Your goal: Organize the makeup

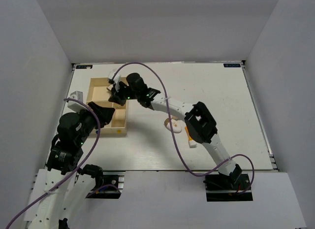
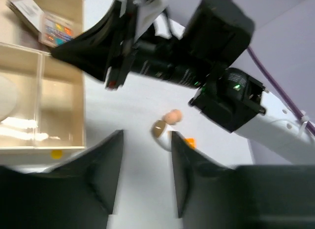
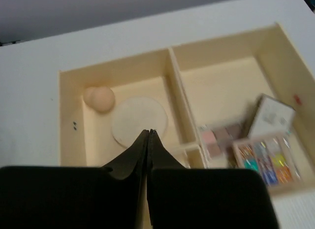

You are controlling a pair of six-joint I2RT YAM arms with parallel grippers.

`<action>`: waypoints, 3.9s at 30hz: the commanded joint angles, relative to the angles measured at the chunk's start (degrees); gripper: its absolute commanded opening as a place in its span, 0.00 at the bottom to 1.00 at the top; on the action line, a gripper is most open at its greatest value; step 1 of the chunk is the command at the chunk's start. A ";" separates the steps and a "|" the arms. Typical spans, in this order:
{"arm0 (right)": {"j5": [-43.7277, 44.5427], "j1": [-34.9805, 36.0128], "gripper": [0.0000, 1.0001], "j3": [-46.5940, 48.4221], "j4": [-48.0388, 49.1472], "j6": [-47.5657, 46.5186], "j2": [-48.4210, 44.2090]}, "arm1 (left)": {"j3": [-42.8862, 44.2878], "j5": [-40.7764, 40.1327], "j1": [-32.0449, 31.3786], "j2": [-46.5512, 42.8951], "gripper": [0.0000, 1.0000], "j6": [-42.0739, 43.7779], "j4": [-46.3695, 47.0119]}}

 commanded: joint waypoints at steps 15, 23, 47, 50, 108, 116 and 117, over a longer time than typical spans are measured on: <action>7.11 -29.39 0.32 -46.73 -21.82 -1.86 -50.23 | 5.12 27.84 -4.99 44.03 0.18 -6.89 15.39; 5.35 -37.84 0.57 -66.41 -23.58 1.12 -69.30 | 24.78 28.99 -16.69 68.11 0.54 0.57 7.76; -0.71 -49.10 0.61 -78.74 -24.99 4.82 -83.21 | 60.06 11.59 -28.03 99.50 0.59 11.66 -9.84; -1.50 -49.80 0.61 -78.66 -25.17 6.40 -83.13 | 61.12 11.06 -28.56 101.08 0.53 11.48 -10.54; -11.08 -51.30 0.62 -79.27 -26.40 -1.68 -79.08 | 18.13 -20.67 7.74 51.61 0.82 1.20 -18.45; -14.15 -50.68 0.86 -77.43 -27.62 -8.18 -75.66 | 21.57 4.76 5.37 51.52 0.70 0.59 -10.29; -14.51 -50.77 0.89 -77.25 -27.89 -9.23 -74.96 | 21.57 6.56 4.84 51.87 0.70 -0.37 -9.41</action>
